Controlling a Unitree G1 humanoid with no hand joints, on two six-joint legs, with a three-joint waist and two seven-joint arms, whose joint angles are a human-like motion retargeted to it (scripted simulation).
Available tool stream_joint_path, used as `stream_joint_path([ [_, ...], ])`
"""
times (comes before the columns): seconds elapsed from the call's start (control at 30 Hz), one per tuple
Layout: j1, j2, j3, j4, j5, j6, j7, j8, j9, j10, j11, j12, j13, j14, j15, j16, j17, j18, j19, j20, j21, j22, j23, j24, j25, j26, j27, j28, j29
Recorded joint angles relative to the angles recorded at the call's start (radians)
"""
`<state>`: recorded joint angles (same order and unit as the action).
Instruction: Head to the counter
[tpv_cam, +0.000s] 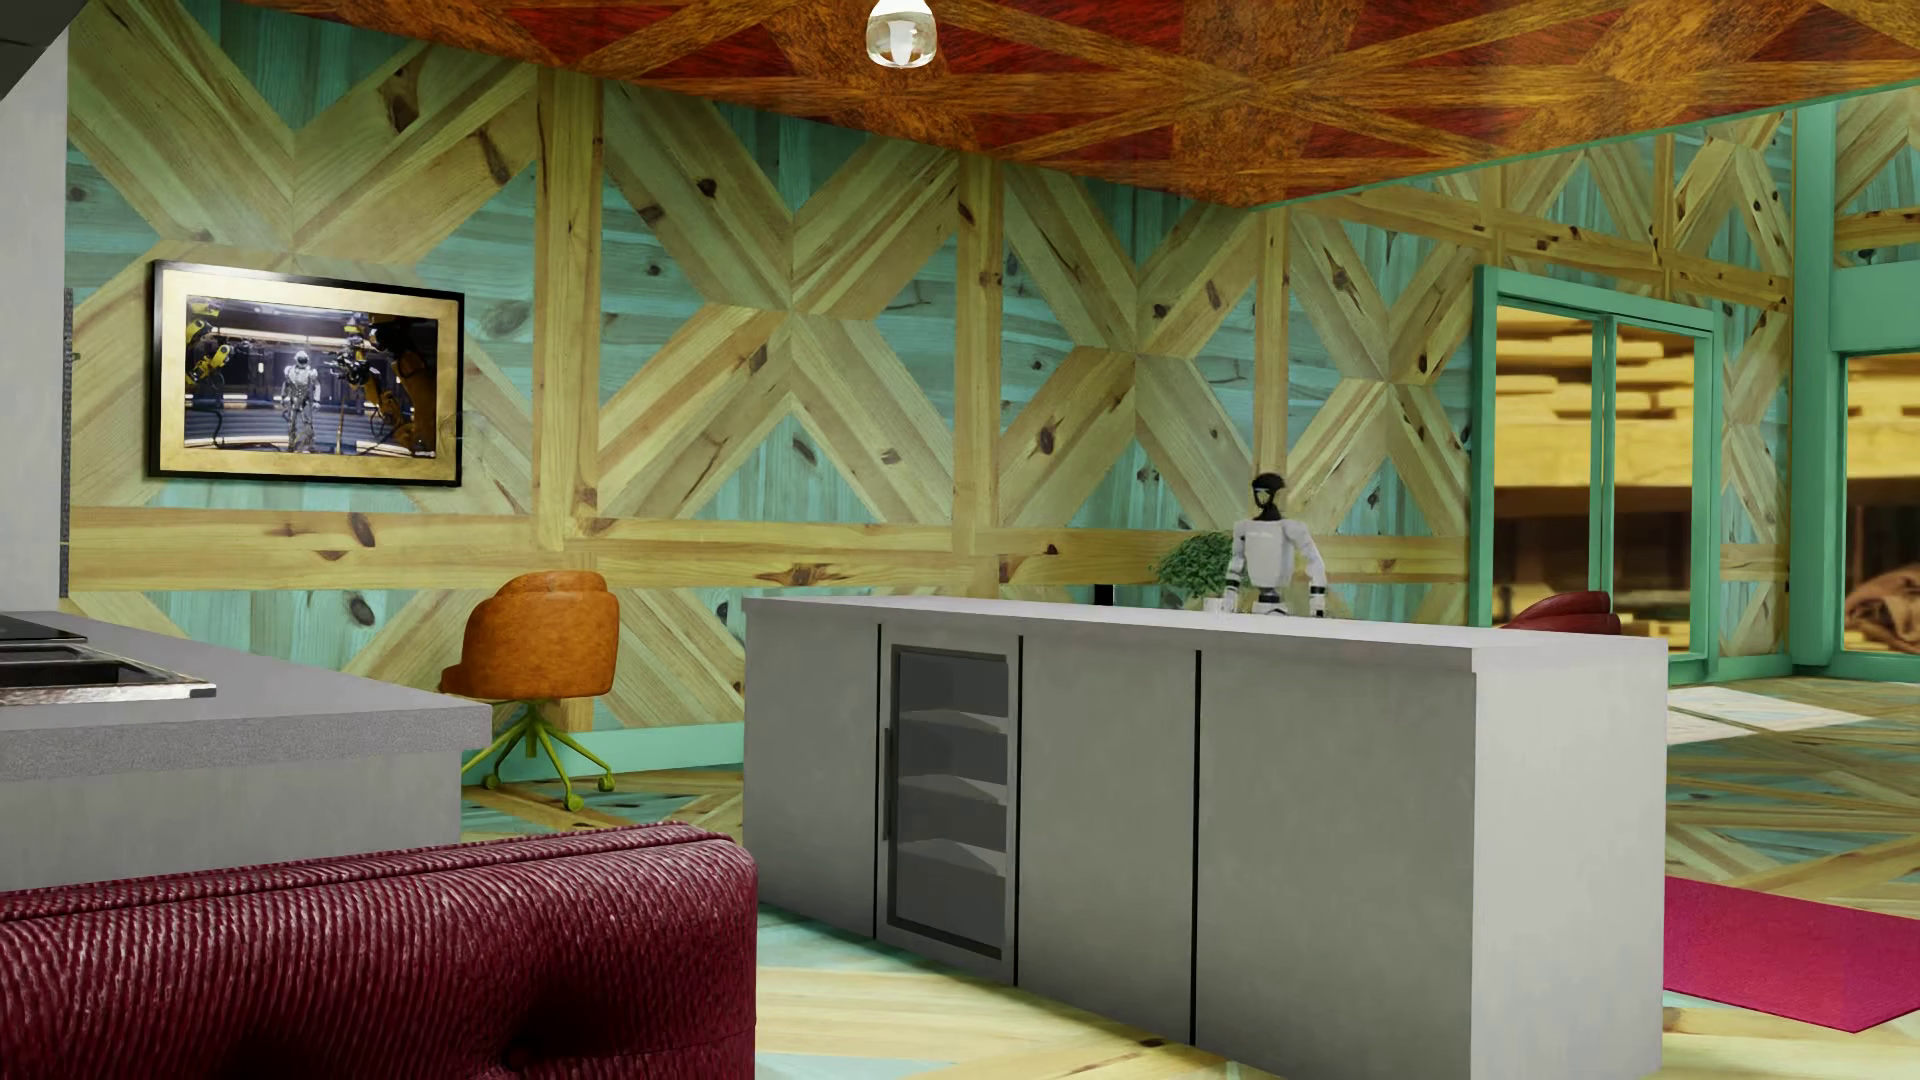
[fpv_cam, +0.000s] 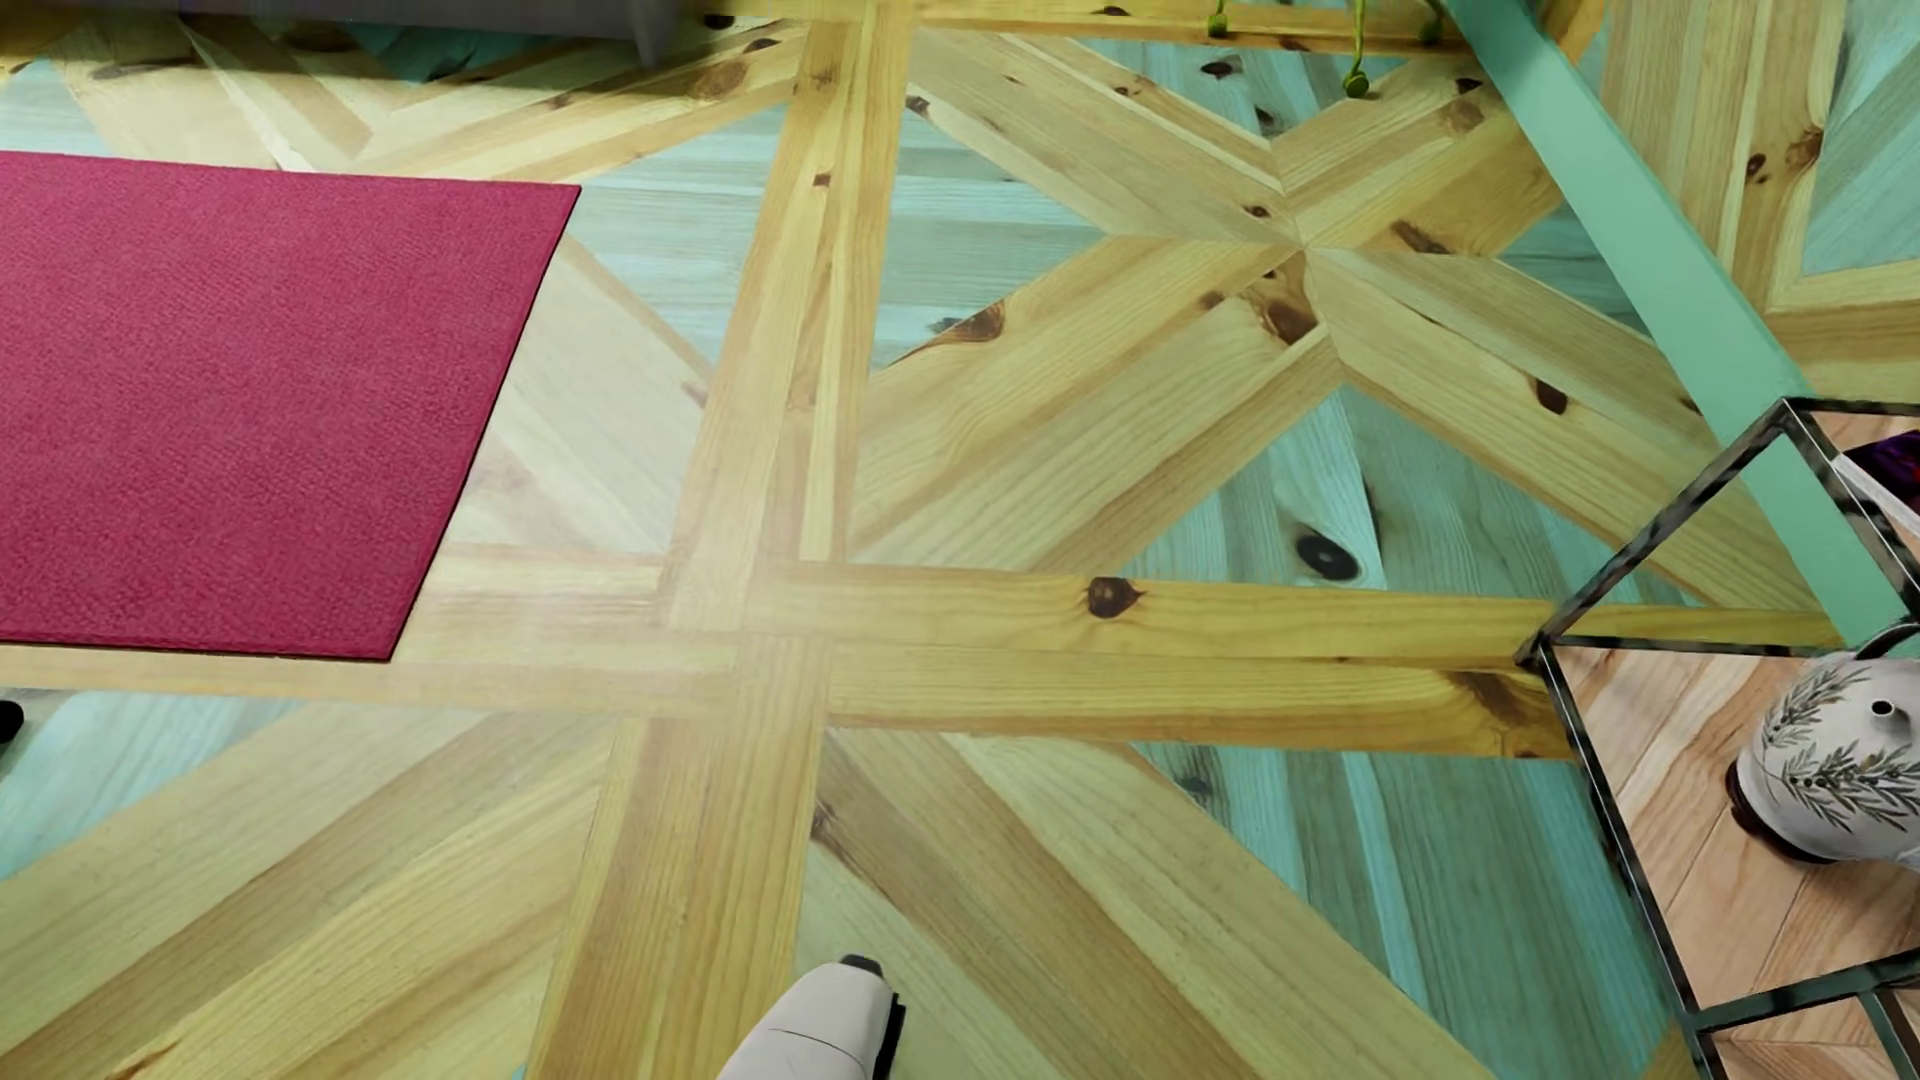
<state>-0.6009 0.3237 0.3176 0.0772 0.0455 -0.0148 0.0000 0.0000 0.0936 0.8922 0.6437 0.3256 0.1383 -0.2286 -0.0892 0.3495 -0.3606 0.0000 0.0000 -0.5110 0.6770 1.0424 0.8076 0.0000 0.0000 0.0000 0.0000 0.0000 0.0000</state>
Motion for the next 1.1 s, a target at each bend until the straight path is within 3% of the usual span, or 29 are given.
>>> stream_joint_path([
  [0.03, 0.048, -0.076, -0.025, -0.018, -0.002, 0.011, 0.0, 0.0, -0.001, 0.012, 0.174, -0.008, 0.018, -0.039, 0.148, -0.005, 0.002, 0.0, 0.0, 0.0, 0.011, -0.001, 0.041, 0.0, 0.0, 0.0, 0.0, 0.0, 0.0],
  [0.07, 0.111, -0.18, -0.054, -0.038, -0.004, 0.02, 0.0, 0.0, 0.007, 0.003, 0.383, -0.016, 0.034, -0.072, 0.224, -0.009, -0.001, 0.0, 0.0, 0.005, 0.021, -0.022, 0.066, 0.0, 0.0, 0.0, 0.0, 0.0, 0.0],
  [0.13, 0.268, -0.391, -0.148, -0.069, 0.002, 0.043, 0.0, 0.0, 0.027, -0.056, 0.672, -0.036, 0.08, -0.12, 0.199, -0.012, -0.005, 0.0, 0.0, 0.009, -0.002, -0.088, 0.071, 0.0, 0.0, 0.0, 0.0, 0.0, 0.0],
  [0.17, 0.354, -0.497, -0.201, -0.068, 0.016, 0.061, 0.0, 0.0, 0.031, -0.112, 0.683, -0.051, 0.099, -0.126, 0.187, -0.011, -0.005, 0.0, 0.0, 0.014, -0.008, -0.123, 0.072, 0.0, 0.0, 0.0, 0.0, 0.0, 0.0],
  [0.27, 0.629, -0.721, -0.352, -0.058, 0.04, 0.099, 0.0, 0.0, 0.042, -0.307, 0.269, -0.071, 0.138, -0.121, 0.316, 0.004, -0.018, 0.0, 0.0, 0.06, -0.001, -0.239, 0.077, 0.0, 0.0, 0.0, 0.0, 0.0, 0.0],
  [0.3, 0.708, -0.763, -0.399, -0.052, 0.033, 0.106, 0.0, 0.0, 0.037, -0.355, 0.084, -0.085, 0.15, -0.14, 0.313, 0.015, -0.022, 0.0, 0.0, 0.054, -0.005, -0.273, 0.07, 0.0, 0.0, 0.0, 0.0, 0.0, 0.0],
  [0.33, 0.772, -0.805, -0.428, -0.05, 0.027, 0.107, 0.0, 0.0, 0.027, -0.384, -0.063, -0.101, 0.156, -0.165, 0.202, 0.026, -0.023, 0.0, 0.0, 0.062, -0.009, -0.304, 0.065, 0.0, 0.0, 0.0, 0.0, 0.0, 0.0],
  [0.37, 0.83, -0.836, -0.452, -0.045, 0.018, 0.109, 0.0, 0.0, 0.021, -0.395, -0.147, -0.12, 0.163, -0.189, 0.026, 0.035, -0.026, 0.0, 0.0, 0.065, -0.01, -0.323, 0.059, 0.0, 0.0, 0.0, 0.0, 0.0, 0.0],
  [0.4, 0.872, -0.855, -0.478, -0.034, 0.003, 0.116, 0.0, 0.0, 0.02, -0.39, -0.151, -0.139, 0.167, -0.2, -0.073, 0.039, -0.028, 0.0, 0.0, 0.067, -0.012, -0.328, 0.057, 0.0, 0.0, 0.0, 0.0, 0.0, 0.0],
  [0.43, 0.899, -0.876, -0.503, -0.027, -0.005, 0.121, 0.0, 0.0, 0.02, -0.369, -0.127, -0.149, 0.17, -0.186, 0.005, 0.036, -0.026, 0.0, 0.0, 0.079, -0.017, -0.322, 0.062, 0.0, 0.0, 0.0, 0.0, 0.0, 0.0],
  [0.5, 0.903, -0.934, -0.53, 0.022, 0.029, 0.148, 0.0, 0.0, 0.008, -0.238, -0.009, -0.129, 0.173, -0.018, 0.33, 0.017, -0.019, 0.0, 0.0, 0.111, -0.012, -0.28, 0.086, 0.0, 0.0, 0.0, 0.0, 0.0, 0.0],
  [0.57, 0.782, -0.873, -0.46, 0.059, 0.108, 0.168, 0.0, 0.0, -0.012, 0.085, 0.085, -0.094, 0.158, 0.25, 0.358, 0.004, -0.011, 0.0, 0.0, 0.089, 0.012, -0.213, 0.123, 0.0, 0.0, 0.0, 0.0, 0.0, 0.0],
  [0.6, 0.671, -0.811, -0.423, 0.079, 0.148, 0.172, 0.0, 0.0, -0.018, 0.278, 0.085, -0.074, 0.147, 0.25, 0.312, 0.004, -0.002, 0.0, 0.0, 0.077, -0.013, -0.205, 0.131, 0.0, 0.0, 0.0, 0.0, 0.0, 0.0],
  [0.67, 0.485, -0.597, -0.328, 0.068, 0.169, 0.147, 0.0, 0.0, -0.004, 0.456, 0.002, -0.044, 0.115, 0.031, 0.164, 0.003, 0.0, 0.0, 0.0, 0.063, -0.054, -0.188, 0.12, 0.0, 0.0, 0.0, 0.0, 0.0, 0.0],
  [0.73, 0.323, -0.396, -0.201, 0.045, 0.142, 0.097, 0.0, 0.0, -0.001, 0.34, -0.099, -0.016, 0.08, -0.046, 0.012, 0.008, -0.024, 0.0, 0.0, 0.063, -0.058, -0.17, 0.053, 0.0, 0.0, 0.0, 0.0, 0.0, 0.0],
  [0.8, 0.223, -0.202, -0.109, 0.049, 0.101, 0.069, 0.0, 0.0, 0.01, 0.053, -0.192, 0.006, 0.048, -0.019, -0.147, 0.019, -0.056, 0.0, 0.0, 0.072, -0.077, -0.169, -0.054, 0.0, 0.0, 0.0, 0.0, 0.0, 0.0],
  [0.87, 0.151, -0.075, -0.063, 0.072, 0.085, 0.071, 0.0, 0.0, -0.01, -0.285, -0.229, 0.023, 0.0, 0.053, -0.278, 0.014, -0.075, 0.0, 0.0, 0.084, -0.122, -0.162, -0.109, 0.0, 0.0, 0.0, 0.0, 0.0, 0.0],
  [0.9, 0.123, -0.031, -0.048, 0.084, 0.076, 0.072, 0.0, 0.0, -0.025, -0.5, -0.23, 0.027, -0.021, 0.179, -0.302, 0.014, -0.082, 0.0, 0.0, 0.077, -0.133, -0.151, -0.128, 0.0, 0.0, 0.0, 0.0, 0.0, 0.0],
  [0.93, 0.102, 0.014, -0.025, 0.101, 0.056, 0.07, 0.0, 0.0, -0.03, -0.567, -0.221, 0.032, -0.037, 0.236, -0.293, 0.014, -0.081, 0.0, 0.0, 0.075, -0.144, -0.138, -0.131, 0.0, 0.0, 0.0, 0.0, 0.0, 0.0],
  [0.97, 0.078, 0.056, -0.001, 0.103, 0.019, 0.063, 0.0, 0.0, -0.028, -0.338, -0.193, 0.038, -0.034, 0.076, -0.245, 0.011, -0.075, 0.0, 0.0, 0.075, -0.175, -0.124, -0.138, 0.0, 0.0, 0.0, 0.0, 0.0, 0.0],
  [1.0, 0.053, 0.075, 0.013, 0.092, -0.017, 0.054, 0.0, 0.0, -0.037, -0.228, -0.133, 0.043, -0.015, 0.042, -0.151, 0.005, -0.064, 0.0, 0.0, 0.067, -0.195, -0.1, -0.136, 0.0, 0.0, 0.0, 0.0, 0.0, 0.0],
  [1.03, 0.037, 0.057, 0.012, 0.065, -0.05, 0.036, 0.0, 0.0, -0.054, -0.121, -0.021, 0.047, 0.009, 0.079, 0.011, 0.0, -0.042, 0.0, 0.0, 0.059, -0.194, -0.063, -0.096, 0.0, 0.0, 0.0, 0.0, 0.0, 0.0],
  [1.07, 0.058, 0.007, -0.005, 0.021, -0.072, 0.019, 0.0, 0.0, -0.052, -0.039, 0.152, 0.043, 0.029, 0.064, 0.197, -0.002, -0.017, 0.0, 0.0, 0.057, -0.199, -0.03, -0.039, 0.0, 0.0, 0.0, 0.0, 0.0, 0.0],
  [1.1, 0.121, -0.087, -0.025, -0.03, -0.083, 0.012, 0.0, 0.0, -0.037, -0.014, 0.378, 0.037, 0.05, 0.013, 0.307, -0.008, -0.01, 0.0, 0.0, 0.073, -0.196, -0.03, -0.003, 0.0, 0.0, 0.0, 0.0, 0.0, 0.0],
])
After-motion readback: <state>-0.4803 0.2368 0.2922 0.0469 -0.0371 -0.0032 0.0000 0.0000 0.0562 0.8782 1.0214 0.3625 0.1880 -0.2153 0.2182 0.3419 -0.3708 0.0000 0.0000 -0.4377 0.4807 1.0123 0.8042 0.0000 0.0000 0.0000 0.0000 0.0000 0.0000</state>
